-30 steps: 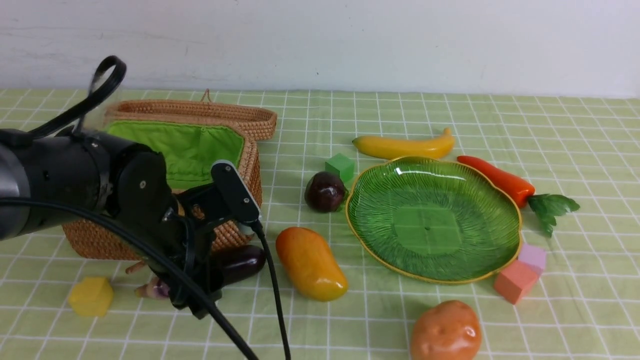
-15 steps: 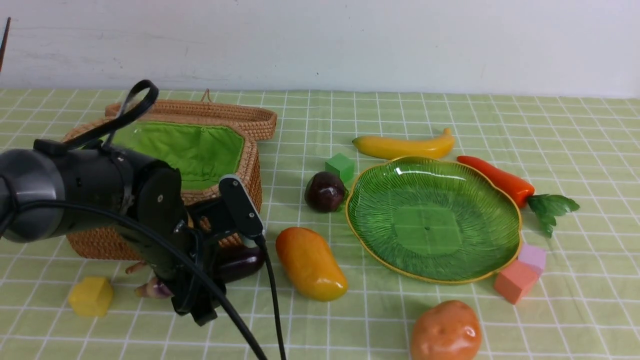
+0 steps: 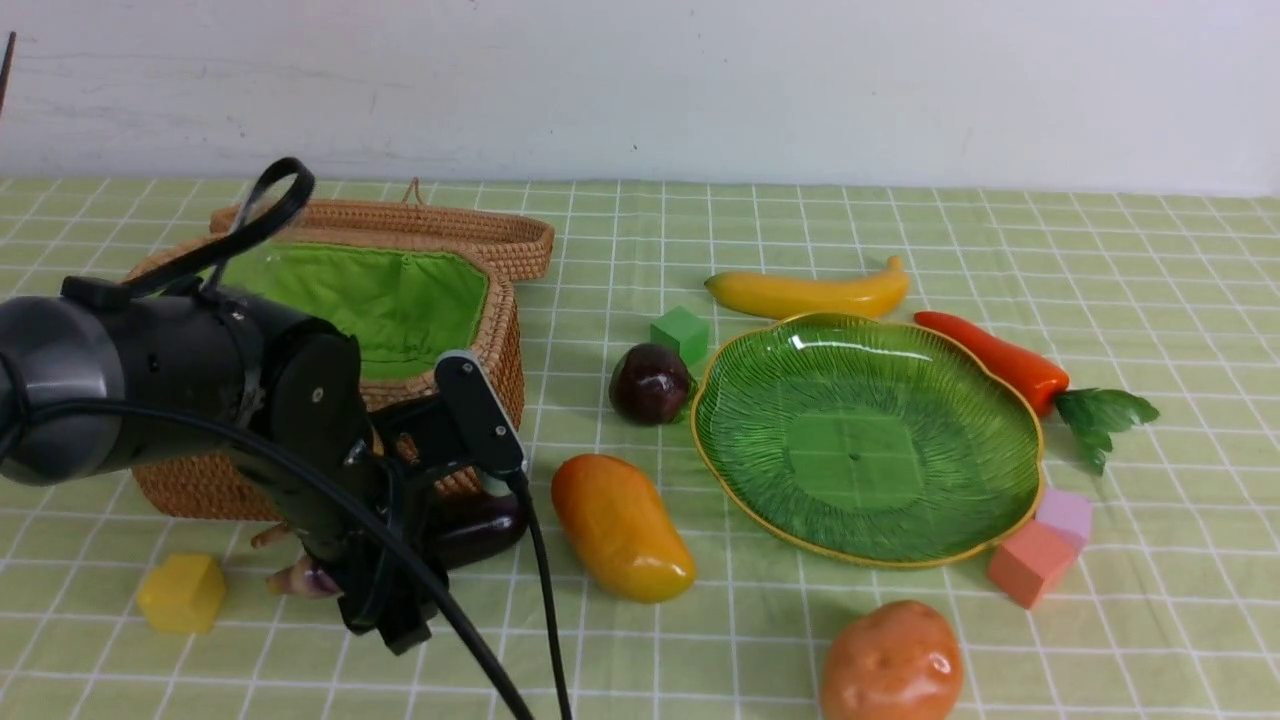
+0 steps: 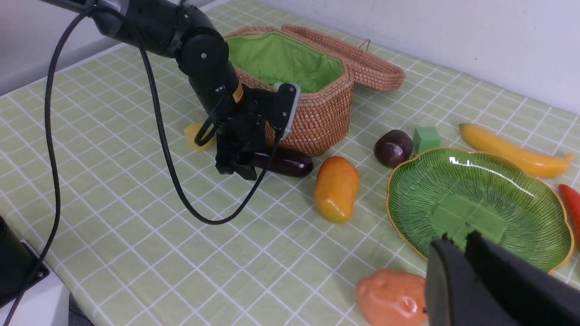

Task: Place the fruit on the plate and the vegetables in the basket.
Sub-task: Use the left arm to grab an eggplant and put it into the left basket

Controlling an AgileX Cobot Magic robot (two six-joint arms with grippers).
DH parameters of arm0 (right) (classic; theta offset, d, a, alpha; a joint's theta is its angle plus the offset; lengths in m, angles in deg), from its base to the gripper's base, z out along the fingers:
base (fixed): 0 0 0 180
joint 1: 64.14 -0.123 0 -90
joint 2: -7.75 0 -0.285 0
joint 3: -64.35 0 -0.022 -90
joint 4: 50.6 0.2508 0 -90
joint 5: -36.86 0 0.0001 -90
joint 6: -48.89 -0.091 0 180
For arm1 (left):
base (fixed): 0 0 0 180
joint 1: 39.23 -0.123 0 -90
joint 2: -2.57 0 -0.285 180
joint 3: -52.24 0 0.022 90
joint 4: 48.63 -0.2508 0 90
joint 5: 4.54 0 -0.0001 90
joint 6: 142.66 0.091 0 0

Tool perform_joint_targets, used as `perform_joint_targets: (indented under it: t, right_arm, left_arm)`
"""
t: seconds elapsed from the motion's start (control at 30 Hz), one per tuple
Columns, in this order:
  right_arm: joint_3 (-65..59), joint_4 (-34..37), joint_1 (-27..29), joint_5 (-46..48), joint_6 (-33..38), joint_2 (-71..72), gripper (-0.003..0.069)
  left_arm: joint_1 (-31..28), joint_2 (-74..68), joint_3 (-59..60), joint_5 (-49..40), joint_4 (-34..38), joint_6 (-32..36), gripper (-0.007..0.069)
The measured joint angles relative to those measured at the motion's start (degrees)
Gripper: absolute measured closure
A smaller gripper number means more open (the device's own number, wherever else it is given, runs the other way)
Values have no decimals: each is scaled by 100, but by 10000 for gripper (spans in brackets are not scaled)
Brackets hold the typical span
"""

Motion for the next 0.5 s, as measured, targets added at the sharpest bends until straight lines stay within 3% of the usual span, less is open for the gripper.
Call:
perform_joint_targets:
  t: [0.5]
  right_arm:
    - [0,0,0,0,0,0,586]
  left_arm:
    - [0,115,0,178,-147,-82,123]
